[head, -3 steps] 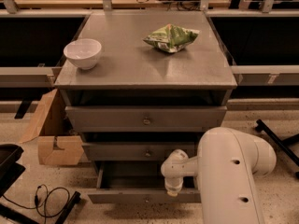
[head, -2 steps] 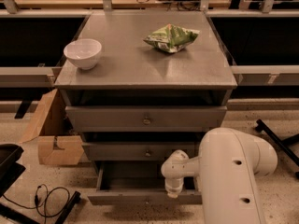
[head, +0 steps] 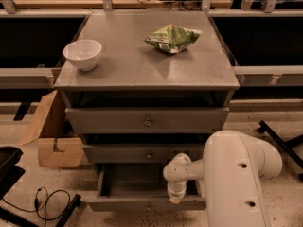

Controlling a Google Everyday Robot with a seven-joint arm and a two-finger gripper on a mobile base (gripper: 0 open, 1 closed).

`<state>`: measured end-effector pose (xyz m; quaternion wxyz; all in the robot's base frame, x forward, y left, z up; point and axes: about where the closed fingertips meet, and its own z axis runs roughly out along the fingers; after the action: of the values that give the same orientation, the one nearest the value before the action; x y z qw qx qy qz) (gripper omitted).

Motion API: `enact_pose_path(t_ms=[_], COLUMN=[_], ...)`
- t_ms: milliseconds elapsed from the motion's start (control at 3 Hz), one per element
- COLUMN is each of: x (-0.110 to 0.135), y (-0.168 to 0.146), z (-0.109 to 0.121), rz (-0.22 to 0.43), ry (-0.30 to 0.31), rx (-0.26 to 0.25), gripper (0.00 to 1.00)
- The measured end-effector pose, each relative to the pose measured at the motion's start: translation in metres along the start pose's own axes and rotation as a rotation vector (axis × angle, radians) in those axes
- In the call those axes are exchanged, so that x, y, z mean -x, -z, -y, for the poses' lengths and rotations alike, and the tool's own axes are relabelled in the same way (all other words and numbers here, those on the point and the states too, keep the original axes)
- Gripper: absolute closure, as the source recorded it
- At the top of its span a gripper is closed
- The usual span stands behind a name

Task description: Open bottom drawer

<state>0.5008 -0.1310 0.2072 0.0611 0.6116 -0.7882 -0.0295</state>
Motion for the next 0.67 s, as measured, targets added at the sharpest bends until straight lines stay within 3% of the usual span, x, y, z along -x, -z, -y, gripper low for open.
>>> enact_pose_path(t_ms=[667], x=[-0.0013], y=[-0.0003], z=[-0.0067], rz=[0.0], ry=[0.001], rx=[0.027], gripper=[1.0])
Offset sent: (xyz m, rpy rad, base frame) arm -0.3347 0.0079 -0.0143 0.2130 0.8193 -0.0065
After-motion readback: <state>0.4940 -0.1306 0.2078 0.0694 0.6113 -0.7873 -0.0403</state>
